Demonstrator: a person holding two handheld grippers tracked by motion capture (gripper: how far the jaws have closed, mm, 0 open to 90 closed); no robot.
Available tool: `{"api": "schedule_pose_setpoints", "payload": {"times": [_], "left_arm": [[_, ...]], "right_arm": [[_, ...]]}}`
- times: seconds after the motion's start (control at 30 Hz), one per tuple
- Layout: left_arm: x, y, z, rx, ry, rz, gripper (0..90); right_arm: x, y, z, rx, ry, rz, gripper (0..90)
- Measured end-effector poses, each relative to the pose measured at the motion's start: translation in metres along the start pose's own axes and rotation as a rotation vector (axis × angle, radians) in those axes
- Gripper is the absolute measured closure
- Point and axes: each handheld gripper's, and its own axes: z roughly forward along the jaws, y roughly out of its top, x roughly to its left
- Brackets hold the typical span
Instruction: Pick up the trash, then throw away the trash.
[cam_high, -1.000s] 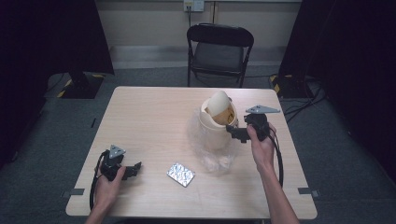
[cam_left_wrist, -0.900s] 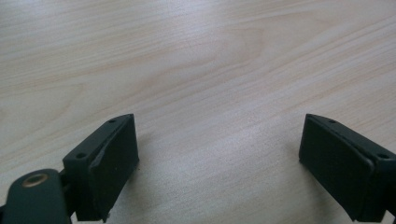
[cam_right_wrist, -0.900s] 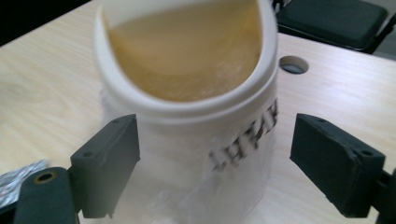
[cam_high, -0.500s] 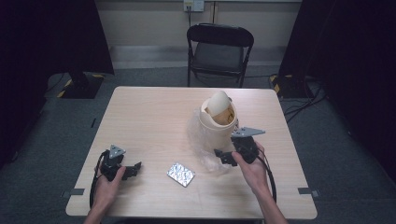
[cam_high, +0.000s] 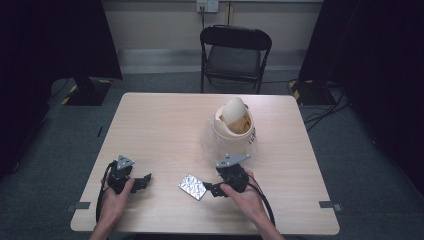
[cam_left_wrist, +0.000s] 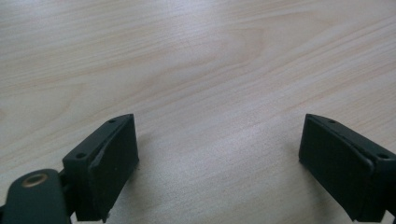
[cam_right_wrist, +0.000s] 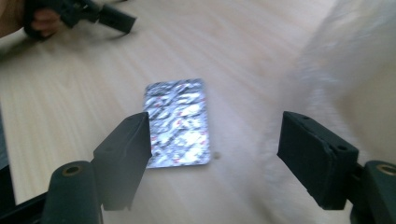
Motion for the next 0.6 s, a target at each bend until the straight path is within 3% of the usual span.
{"api": "schedule_pose_setpoints", "payload": {"times": [0.3,0.6], "left_arm": [[0.001,0.000,0.000,0.001,-0.003,0.003,11.0],[0.001,0.000,0.000,0.003,-0.003,0.004,11.0]], "right_arm": [[0.020,-0.014,0.033,0.049,0.064,-0.037,22.3],[0.021,-0.023,0.047,0.042,0.016,-0.071,26.3]]}}
